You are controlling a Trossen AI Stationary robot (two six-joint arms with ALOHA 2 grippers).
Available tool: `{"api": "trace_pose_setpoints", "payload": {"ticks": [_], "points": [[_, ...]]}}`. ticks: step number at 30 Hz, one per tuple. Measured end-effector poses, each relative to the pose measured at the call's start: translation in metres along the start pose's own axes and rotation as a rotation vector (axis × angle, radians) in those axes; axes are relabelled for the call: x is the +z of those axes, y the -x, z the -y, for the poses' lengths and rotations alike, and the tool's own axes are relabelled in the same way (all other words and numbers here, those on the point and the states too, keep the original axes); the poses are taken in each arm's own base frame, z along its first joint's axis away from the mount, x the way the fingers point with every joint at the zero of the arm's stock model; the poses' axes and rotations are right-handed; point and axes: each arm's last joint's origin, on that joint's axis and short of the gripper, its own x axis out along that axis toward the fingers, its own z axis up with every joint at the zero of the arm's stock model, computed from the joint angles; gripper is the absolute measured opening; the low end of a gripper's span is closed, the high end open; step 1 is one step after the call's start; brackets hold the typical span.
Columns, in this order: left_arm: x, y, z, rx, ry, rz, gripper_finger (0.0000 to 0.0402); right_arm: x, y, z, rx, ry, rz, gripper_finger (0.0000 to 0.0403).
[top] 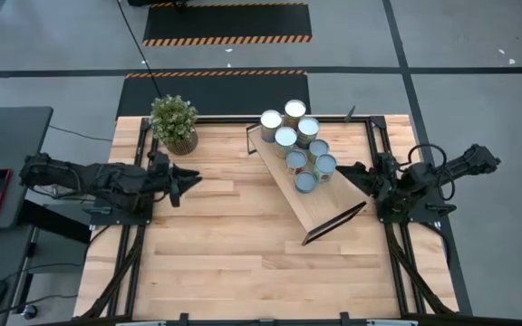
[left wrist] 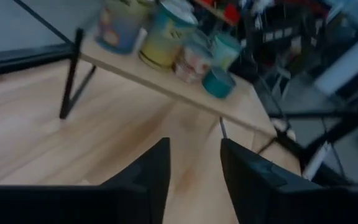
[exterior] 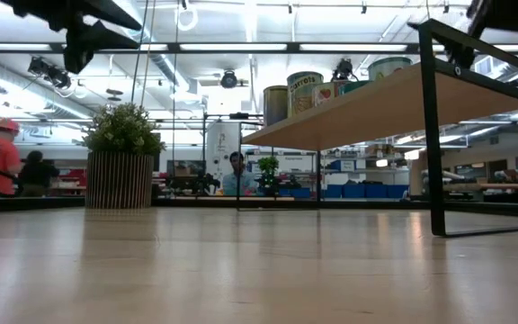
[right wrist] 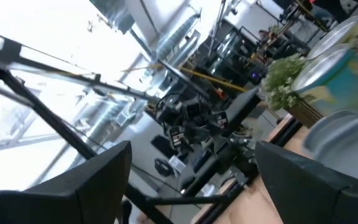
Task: Pick and place cans onto a shelf
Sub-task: Return to Home Position
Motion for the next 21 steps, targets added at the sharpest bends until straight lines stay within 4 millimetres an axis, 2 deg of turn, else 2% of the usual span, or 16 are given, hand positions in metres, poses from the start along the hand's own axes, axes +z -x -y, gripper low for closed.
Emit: {"api": "trace_pose_setpoints", "payload": {"ticks": [6,12,16,21], "points": [[-0.009,-0.001,-0.025,-0.014,0.094,0.139,0.0102,0.002,0.009,0.017,-0.016,-0.016,0.067,0.0347],[-0.023,-0.004,-0.046,-0.018,0.171,0.159,0.005,0.008,0.015,0.024,0.002,-0.004,0.134,0.0347],[-0.026,-0.003,-0.055,-0.005,0.188,0.191,0.0018,0.01,0.02,0.033,-0.016,0.009,0.194,0.0347],[-0.024,0.002,-0.063,0.031,0.201,0.236,0.0006,0.009,0.024,0.049,-0.074,0.006,0.257,0.0347]]}}
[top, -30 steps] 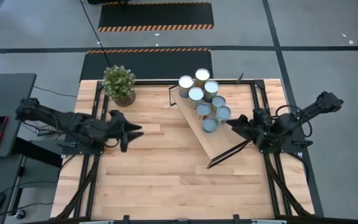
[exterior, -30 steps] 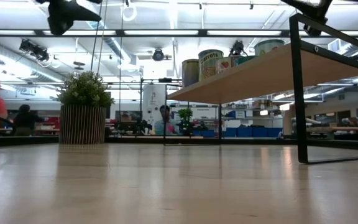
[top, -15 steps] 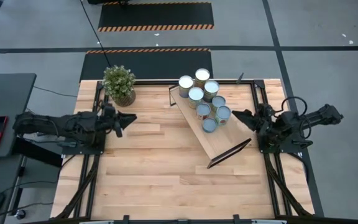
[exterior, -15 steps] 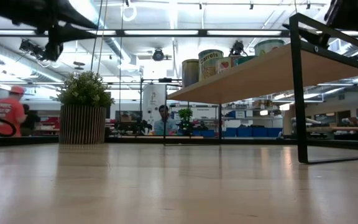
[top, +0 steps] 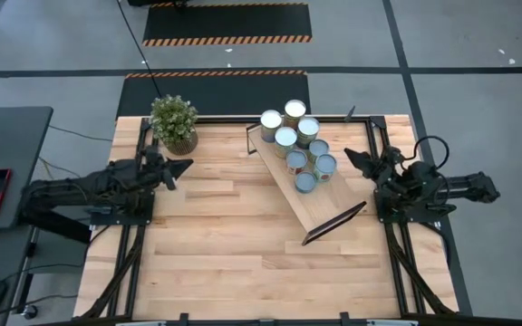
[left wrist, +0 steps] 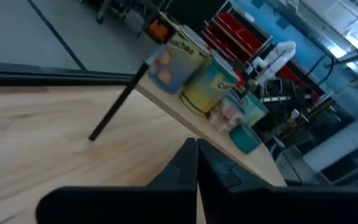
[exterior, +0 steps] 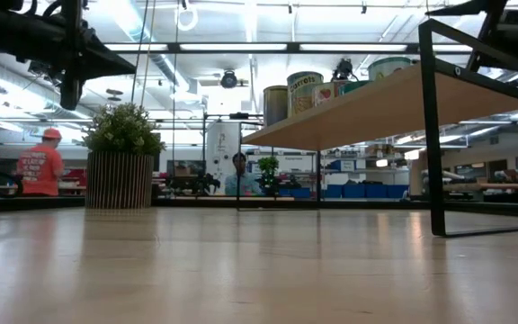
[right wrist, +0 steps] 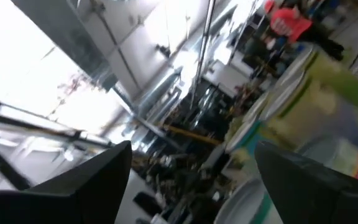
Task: Pick and place cans onto a shelf
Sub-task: Return to Home Position
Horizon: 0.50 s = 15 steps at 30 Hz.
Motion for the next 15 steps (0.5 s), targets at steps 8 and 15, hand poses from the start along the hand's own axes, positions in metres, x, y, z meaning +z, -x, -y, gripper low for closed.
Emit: {"api": "trace_pose_setpoints", "payload": {"ticks": [8,15], "points": [[0.004,0.007,-0.007,0.039,0.004,0.032,0.0006,0.013,-0.002,0.008,-0.059,0.054,0.136,0.0311],[0.005,0.011,-0.008,0.023,0.008,0.049,0.0003,0.025,-0.003,0.018,-0.199,0.148,0.294,0.0219]]}}
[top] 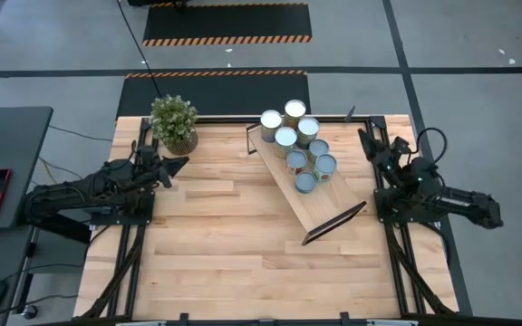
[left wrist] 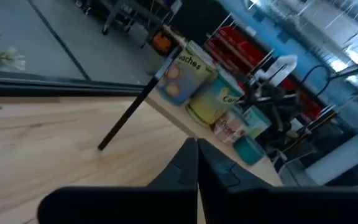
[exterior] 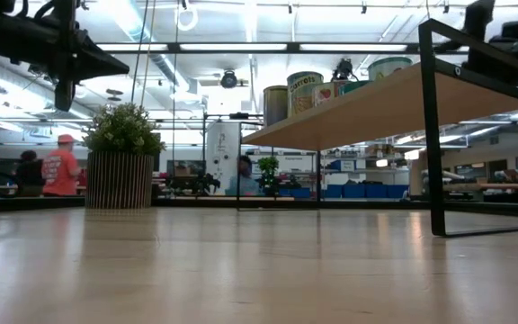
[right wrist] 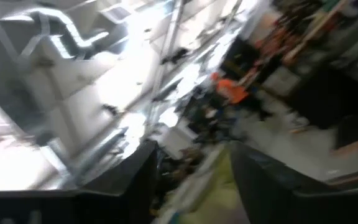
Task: Pick and place cans onto a shelf
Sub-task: Return to Home Position
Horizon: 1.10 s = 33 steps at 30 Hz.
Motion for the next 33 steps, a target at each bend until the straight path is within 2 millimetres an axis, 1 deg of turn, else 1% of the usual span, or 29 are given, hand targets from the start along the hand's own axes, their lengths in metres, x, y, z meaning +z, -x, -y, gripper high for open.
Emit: {"api": "trace_pose_setpoints", "payload": {"ticks": [2,5,7,9,11,15,19,22,27,29,31,33], "points": [[-0.004,-0.002,-0.003,-0.02,0.011,0.02,0.0004,0.0,-0.001,0.005,-0.057,0.032,0.018,0.0193],[-0.017,-0.006,-0.011,-0.081,0.05,0.064,0.0004,-0.001,-0.002,0.012,-0.142,0.08,0.031,0.0159],[-0.024,-0.009,-0.016,-0.129,0.09,0.092,0.0004,0.0,-0.002,0.016,-0.206,0.132,0.064,0.0141],[-0.033,-0.011,-0.023,-0.15,0.127,0.104,0.0004,0.001,-0.001,0.019,-0.282,0.219,0.105,0.0129],[-0.04,-0.013,-0.028,-0.15,0.155,0.101,0.0004,0.003,0.0,0.021,-0.364,0.299,0.157,0.0122],[-0.04,-0.013,-0.028,-0.143,0.166,0.097,0.0004,0.006,0.002,0.023,-0.496,0.415,0.228,0.0119],[-0.04,-0.013,-0.029,-0.111,0.157,0.121,0.0004,0.007,0.003,0.024,-0.56,0.511,0.24,0.0119],[-0.041,-0.013,-0.032,-0.072,0.087,0.122,0.0004,0.007,0.003,0.024,-0.567,0.557,0.227,0.0119],[-0.05,-0.014,-0.039,0.001,-0.241,0.04,0.0004,0.007,0.003,0.024,-0.568,0.567,0.224,0.0119],[-0.05,-0.014,-0.039,0.004,-0.337,0.037,0.0005,0.007,0.003,0.024,-0.568,0.568,0.224,0.0119],[-0.05,-0.014,-0.039,0.005,-0.397,0.036,0.0005,0.007,0.003,0.024,-0.569,0.569,0.224,0.0119],[-0.05,-0.014,-0.039,0.004,-0.411,0.039,0.0005,0.007,0.003,0.024,-0.569,0.569,0.224,0.0119]]}}
